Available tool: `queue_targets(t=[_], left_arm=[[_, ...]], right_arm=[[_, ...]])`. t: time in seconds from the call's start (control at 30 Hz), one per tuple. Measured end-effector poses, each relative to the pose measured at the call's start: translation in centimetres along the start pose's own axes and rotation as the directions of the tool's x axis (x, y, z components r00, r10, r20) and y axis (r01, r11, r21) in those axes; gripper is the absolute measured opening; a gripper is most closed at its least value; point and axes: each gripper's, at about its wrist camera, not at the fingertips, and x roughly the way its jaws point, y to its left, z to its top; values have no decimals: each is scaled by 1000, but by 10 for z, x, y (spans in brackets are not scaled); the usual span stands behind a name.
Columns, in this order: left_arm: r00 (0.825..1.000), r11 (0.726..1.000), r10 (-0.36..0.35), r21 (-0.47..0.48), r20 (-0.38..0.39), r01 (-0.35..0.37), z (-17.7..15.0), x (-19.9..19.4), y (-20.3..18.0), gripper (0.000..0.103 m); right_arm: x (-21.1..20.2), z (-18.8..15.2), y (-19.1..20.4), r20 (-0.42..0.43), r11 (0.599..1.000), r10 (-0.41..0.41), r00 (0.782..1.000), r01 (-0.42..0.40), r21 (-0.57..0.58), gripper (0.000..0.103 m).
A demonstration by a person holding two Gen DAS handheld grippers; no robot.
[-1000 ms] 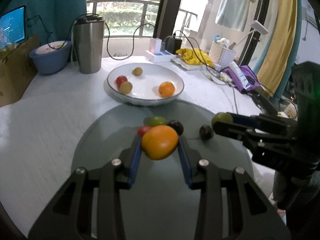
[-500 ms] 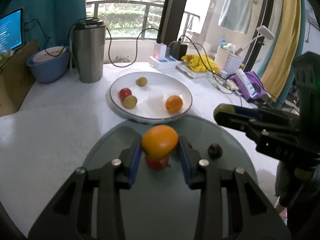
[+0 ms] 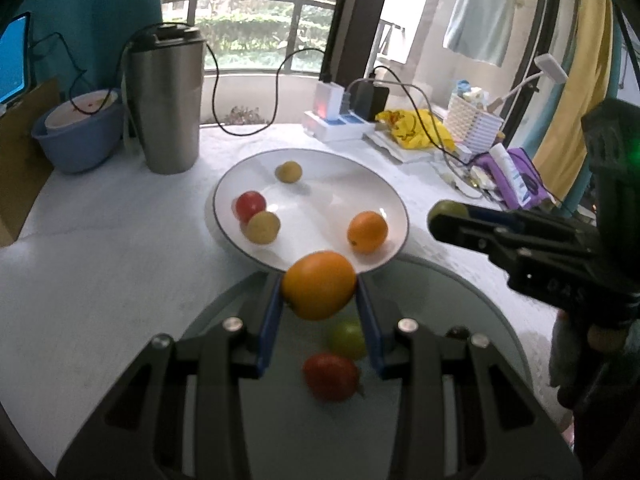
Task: Organize fruits
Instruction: 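Release the orange into the white bowl with the left tool while the right tool releases the green plum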
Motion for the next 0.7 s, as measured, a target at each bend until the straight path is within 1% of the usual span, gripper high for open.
queue_targets(t=[0.37,0.7], left_arm=[[1000,1000,2,3,-23,-2,15,25,6,38],[999,1000,4,1,-45,-3,22,43,10,38]], right_arm=[[36,16,-19,-24,1000,2,1000,-2,20,34],[56,20,-26,-42,1000,8,999,-7,29,33]])
